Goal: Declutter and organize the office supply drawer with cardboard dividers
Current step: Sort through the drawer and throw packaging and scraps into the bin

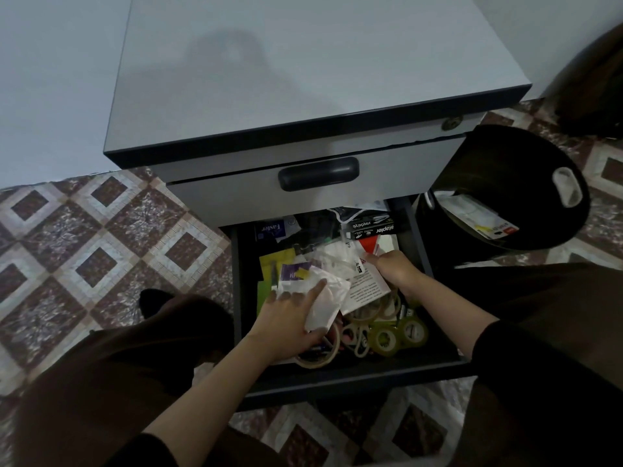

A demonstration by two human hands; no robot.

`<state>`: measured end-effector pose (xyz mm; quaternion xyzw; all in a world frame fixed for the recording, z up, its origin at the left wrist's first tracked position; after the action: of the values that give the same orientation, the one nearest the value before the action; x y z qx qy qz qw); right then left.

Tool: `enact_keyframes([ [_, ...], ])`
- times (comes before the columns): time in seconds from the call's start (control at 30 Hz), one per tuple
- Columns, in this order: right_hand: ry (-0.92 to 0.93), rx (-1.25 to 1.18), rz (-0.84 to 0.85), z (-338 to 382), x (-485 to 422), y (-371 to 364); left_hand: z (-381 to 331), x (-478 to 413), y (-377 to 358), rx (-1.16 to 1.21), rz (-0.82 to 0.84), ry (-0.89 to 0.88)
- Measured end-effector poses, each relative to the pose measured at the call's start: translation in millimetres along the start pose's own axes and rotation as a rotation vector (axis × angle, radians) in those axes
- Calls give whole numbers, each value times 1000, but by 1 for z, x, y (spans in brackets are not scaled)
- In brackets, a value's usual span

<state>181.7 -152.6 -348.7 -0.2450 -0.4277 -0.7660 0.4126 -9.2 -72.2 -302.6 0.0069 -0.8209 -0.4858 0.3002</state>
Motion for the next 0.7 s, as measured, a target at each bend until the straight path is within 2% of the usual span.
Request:
enact_keyframes([
  [0.1, 8, -2, 7, 0, -2, -1, 11, -9, 18, 105, -161, 35],
  [0.2, 20, -10, 9, 2, -1, 0, 28, -20, 40, 299, -425, 76],
  [0.27, 19, -19, 18, 3, -2, 0, 43, -31, 50, 403, -542, 137],
  [0.33, 13, -36, 25, 2, -4, 0, 56, -48, 51, 333, -477, 222],
  [0.4, 2, -41, 26, -1, -7, 0, 67, -70, 44, 250, -321, 267],
  [0.53, -12, -44, 30, -3, -12, 0, 79, -102, 25, 332, -102, 286],
  [0.7, -15, -70, 45, -4, -11, 0, 76, -109, 12, 331, -34, 291],
])
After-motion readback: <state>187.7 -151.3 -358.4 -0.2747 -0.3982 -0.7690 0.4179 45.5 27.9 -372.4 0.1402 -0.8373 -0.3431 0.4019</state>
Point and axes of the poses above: each hand's wrist, its own x-axis away from the middle knuckle, its own y-axis out of the back of the hand, z = x × y, the point moved 6 cm from there along -x, towards the middle knuckle, and after that the axes turned 14 degrees about x, right-handed, at the moved point
